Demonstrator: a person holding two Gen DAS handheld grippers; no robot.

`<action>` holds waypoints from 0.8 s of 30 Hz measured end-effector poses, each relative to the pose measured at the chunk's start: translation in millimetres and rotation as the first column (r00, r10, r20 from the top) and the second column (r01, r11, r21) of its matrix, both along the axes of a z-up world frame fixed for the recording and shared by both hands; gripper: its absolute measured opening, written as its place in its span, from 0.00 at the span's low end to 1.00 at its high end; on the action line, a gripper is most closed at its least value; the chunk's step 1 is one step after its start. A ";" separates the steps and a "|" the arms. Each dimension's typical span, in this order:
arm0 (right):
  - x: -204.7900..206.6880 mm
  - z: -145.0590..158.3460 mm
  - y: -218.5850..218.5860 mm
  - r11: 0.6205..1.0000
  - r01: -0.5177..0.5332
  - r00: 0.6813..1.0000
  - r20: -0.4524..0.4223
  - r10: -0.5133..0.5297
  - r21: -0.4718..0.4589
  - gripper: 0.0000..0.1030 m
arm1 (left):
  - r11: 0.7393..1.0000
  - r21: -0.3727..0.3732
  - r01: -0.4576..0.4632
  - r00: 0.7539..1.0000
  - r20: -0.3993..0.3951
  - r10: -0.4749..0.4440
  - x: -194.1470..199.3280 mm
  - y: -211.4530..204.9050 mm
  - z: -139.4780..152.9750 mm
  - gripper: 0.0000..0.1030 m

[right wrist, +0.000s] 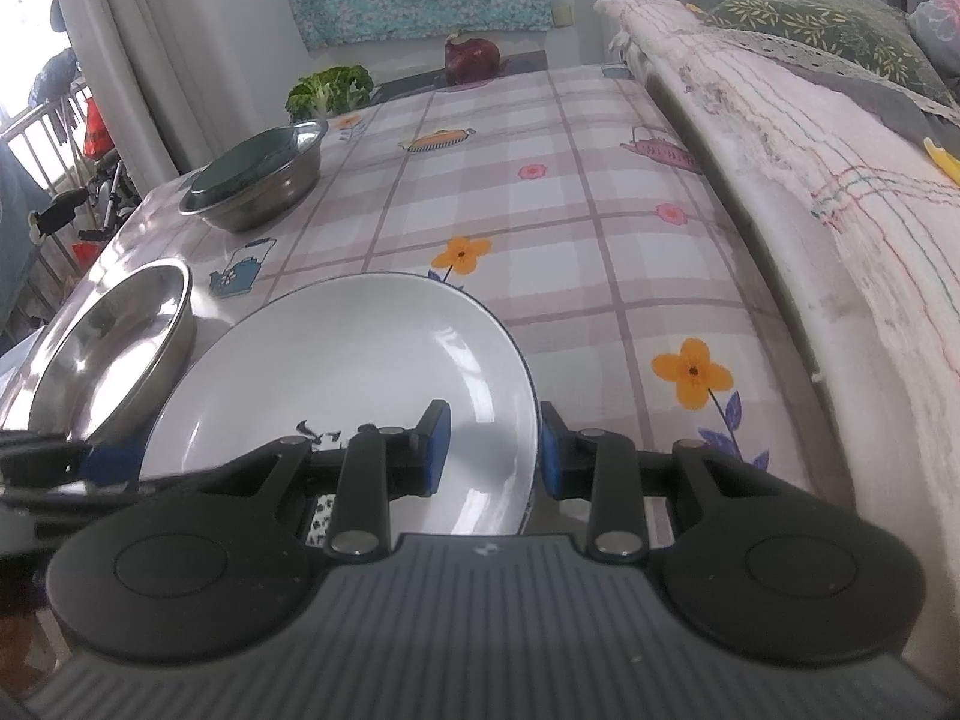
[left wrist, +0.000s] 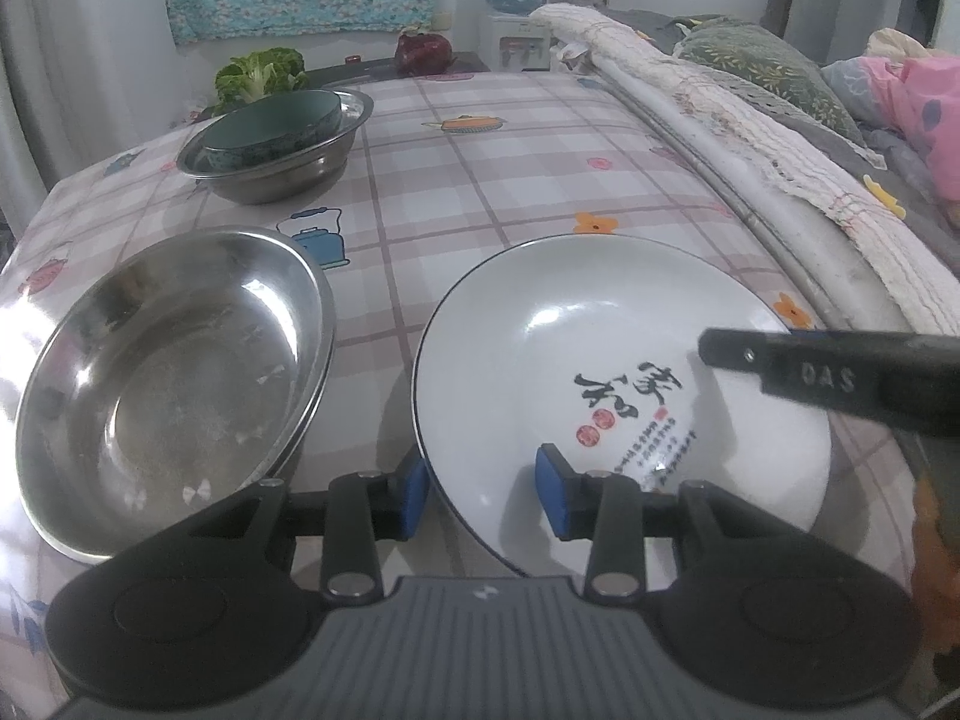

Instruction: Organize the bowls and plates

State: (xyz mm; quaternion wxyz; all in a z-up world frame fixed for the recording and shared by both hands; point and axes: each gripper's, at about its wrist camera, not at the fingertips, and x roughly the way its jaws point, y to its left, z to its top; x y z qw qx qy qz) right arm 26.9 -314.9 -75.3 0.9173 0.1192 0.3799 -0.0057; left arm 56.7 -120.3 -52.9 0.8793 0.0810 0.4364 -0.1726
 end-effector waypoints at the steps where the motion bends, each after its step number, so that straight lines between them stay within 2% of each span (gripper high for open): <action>1: 1.9 -0.1 -0.5 1.000 0.000 1.000 0.001 0.000 -0.001 0.29 | 1.000 -0.001 0.003 1.000 0.001 -0.003 -0.2 0.1 -0.3 0.38; 14: -10.6 -2.3 1.5 1.000 -0.014 1.000 0.015 0.014 -0.019 0.29 | 1.000 -0.005 0.014 1.000 0.003 -0.014 1.4 0.0 -1.8 0.39; 22: -16.6 -3.5 4.6 1.000 -0.007 1.000 0.025 0.007 -0.022 0.30 | 0.999 -0.034 0.023 1.000 -0.019 -0.024 8.3 0.9 -3.2 0.41; 24: -16.6 -3.5 6.4 1.000 0.000 1.000 0.025 0.001 -0.027 0.31 | 0.999 -0.051 0.019 0.999 -0.031 -0.020 9.5 1.6 -3.8 0.45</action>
